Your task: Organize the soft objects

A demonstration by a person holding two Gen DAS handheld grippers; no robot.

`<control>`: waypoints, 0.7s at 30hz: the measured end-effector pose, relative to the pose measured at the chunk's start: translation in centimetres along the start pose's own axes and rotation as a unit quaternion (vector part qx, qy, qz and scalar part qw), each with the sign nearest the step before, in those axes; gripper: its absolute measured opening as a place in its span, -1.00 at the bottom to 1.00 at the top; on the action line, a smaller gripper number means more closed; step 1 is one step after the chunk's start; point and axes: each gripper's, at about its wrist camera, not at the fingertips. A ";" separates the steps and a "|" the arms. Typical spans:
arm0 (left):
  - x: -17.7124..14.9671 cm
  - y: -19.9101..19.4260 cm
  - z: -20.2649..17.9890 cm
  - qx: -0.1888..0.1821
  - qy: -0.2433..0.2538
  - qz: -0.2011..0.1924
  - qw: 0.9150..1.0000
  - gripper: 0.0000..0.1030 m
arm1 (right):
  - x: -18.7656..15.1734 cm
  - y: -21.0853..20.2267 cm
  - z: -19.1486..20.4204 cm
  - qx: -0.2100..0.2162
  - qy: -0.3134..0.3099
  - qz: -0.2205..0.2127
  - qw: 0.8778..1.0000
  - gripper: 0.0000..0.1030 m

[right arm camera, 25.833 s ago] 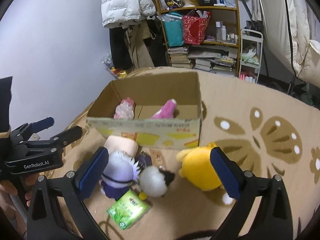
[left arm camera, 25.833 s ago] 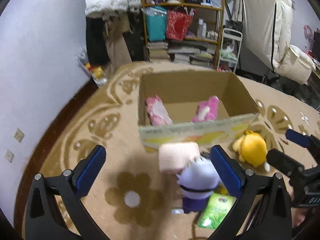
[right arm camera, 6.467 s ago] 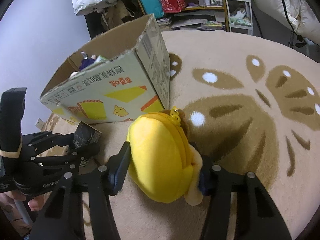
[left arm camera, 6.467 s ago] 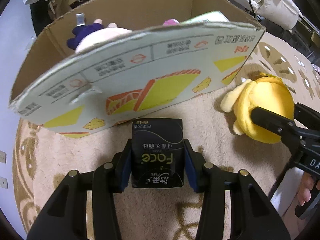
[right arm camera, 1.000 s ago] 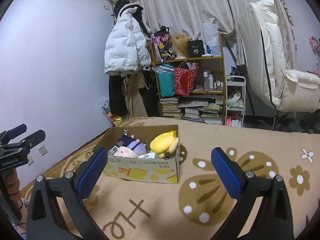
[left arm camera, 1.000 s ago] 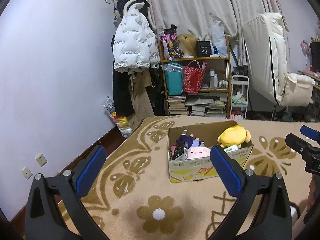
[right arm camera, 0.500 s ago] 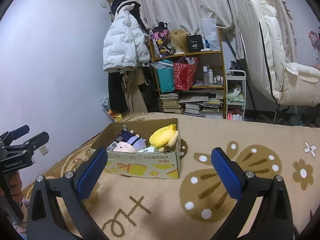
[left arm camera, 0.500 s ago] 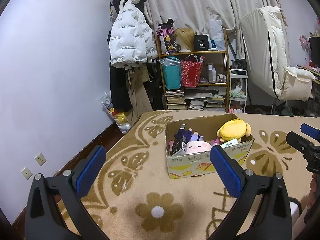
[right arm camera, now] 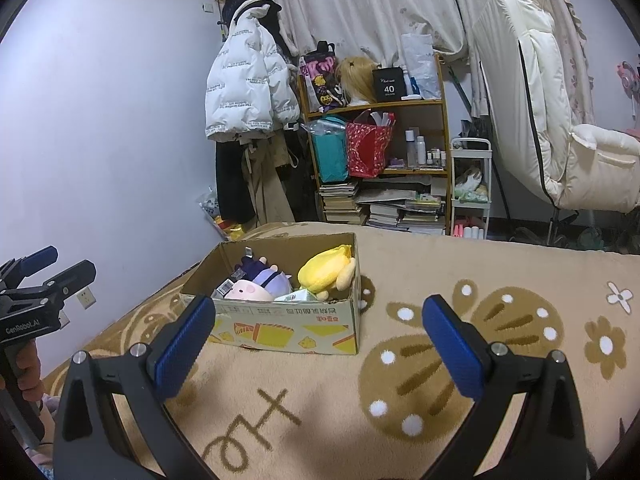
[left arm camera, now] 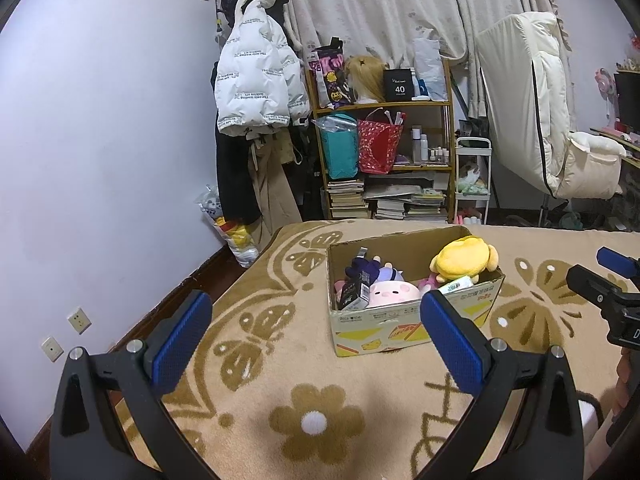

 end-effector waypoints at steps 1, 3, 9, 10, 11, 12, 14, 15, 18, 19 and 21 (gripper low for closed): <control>0.0 0.0 0.0 0.000 0.000 0.000 1.000 0.99 | 0.0 0.0 0.0 0.000 0.000 0.000 1.000 1.00; 0.0 0.0 0.0 -0.001 -0.001 0.001 1.000 0.99 | 0.0 0.0 0.0 0.001 0.000 0.001 1.000 1.00; -0.1 0.1 0.0 -0.003 0.003 0.009 1.000 0.99 | 0.0 0.1 0.1 0.001 0.001 0.001 1.000 1.00; -0.2 0.2 0.0 -0.002 0.005 0.010 1.000 0.99 | 0.0 0.1 0.1 0.001 0.001 0.001 1.000 1.00; -0.2 0.2 0.1 -0.002 0.006 0.010 1.000 0.99 | -0.2 0.1 0.1 0.001 0.001 0.002 1.000 1.00; -0.2 0.2 0.1 -0.002 0.006 0.010 1.000 0.99 | -0.4 0.2 0.1 0.001 0.002 0.002 1.000 1.00; -0.2 0.2 0.1 -0.002 0.006 0.010 1.000 0.99 | -0.4 0.2 0.1 0.001 0.002 0.003 1.000 1.00; -0.3 0.2 0.1 -0.002 0.006 0.011 1.000 0.99 | -0.4 0.2 0.0 0.001 0.002 0.003 1.000 1.00; -0.3 0.3 0.1 -0.002 0.006 0.011 1.000 0.99 | -0.3 0.1 0.0 0.000 0.001 0.003 1.000 1.00; -0.2 0.3 0.1 -0.002 0.006 0.010 1.000 0.99 | -0.4 0.1 0.0 0.001 0.001 0.003 1.000 1.00; -0.3 0.2 0.1 -0.003 0.007 0.011 1.000 0.99 | -0.3 0.1 0.0 0.000 0.001 0.003 1.000 1.00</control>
Point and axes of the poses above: each gripper's, at about its wrist camera, not at the fingertips, and y roughly the way its jaws point, z to its left, x to its top, and after that the axes turned 10 degrees about -y, right-handed
